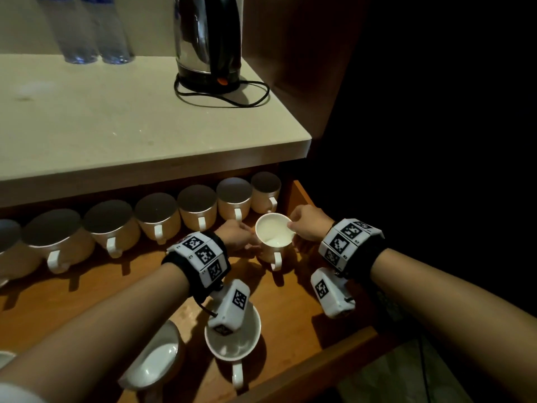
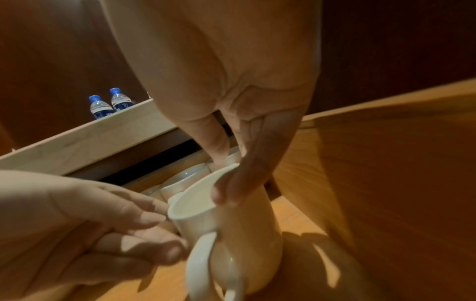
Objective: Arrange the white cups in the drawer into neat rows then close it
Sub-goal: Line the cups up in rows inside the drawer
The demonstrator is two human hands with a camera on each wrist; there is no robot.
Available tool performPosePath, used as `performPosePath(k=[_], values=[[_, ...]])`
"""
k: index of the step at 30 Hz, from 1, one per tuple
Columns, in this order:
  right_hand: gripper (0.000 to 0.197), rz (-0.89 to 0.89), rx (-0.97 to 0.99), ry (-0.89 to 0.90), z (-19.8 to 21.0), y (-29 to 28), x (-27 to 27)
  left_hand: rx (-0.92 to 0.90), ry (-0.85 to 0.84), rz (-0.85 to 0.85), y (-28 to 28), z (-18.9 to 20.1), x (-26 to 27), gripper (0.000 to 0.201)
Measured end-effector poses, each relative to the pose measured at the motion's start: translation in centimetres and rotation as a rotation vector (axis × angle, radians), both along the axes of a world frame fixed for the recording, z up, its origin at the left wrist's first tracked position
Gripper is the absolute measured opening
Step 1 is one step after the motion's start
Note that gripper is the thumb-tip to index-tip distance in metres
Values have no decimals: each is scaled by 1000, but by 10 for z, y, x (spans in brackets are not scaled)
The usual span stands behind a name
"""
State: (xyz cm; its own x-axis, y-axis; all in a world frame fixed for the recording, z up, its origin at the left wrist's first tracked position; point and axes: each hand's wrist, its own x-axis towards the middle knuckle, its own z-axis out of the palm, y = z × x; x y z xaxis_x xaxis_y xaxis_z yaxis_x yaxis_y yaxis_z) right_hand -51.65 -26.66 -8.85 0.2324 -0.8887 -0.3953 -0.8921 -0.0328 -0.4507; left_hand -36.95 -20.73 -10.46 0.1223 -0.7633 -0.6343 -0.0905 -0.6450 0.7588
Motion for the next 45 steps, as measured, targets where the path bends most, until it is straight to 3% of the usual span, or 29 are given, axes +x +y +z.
performPosePath(k=[7,16,29,33,36,38,41,45], values=[[38,16,-56,-56,-4,-3,-12,-31,34,94,-8,-11,-11,28],[8,23,-81,-112,-9,-7,-14,-67,143,152,-9,-8,-16,32],[27,-74,-144,-87,-13,-11,-16,-116,144,12,-5,-1,-25,48],[30,-31,-205,3,-6,-7,-14,-106,76,-51,-4,3,-19,46],[28,-21,-175,-50,1,-4,-6,-86,31,-82,1,12,-7,41],[23,40,-89,-89,5,4,3,-66,13,-97,7,19,5,38],[17,267,48,-19,9,20,18,-24,-61,-102,18,25,27,33],[24,575,318,116,1,37,42,22,-123,-43,38,26,57,32]])
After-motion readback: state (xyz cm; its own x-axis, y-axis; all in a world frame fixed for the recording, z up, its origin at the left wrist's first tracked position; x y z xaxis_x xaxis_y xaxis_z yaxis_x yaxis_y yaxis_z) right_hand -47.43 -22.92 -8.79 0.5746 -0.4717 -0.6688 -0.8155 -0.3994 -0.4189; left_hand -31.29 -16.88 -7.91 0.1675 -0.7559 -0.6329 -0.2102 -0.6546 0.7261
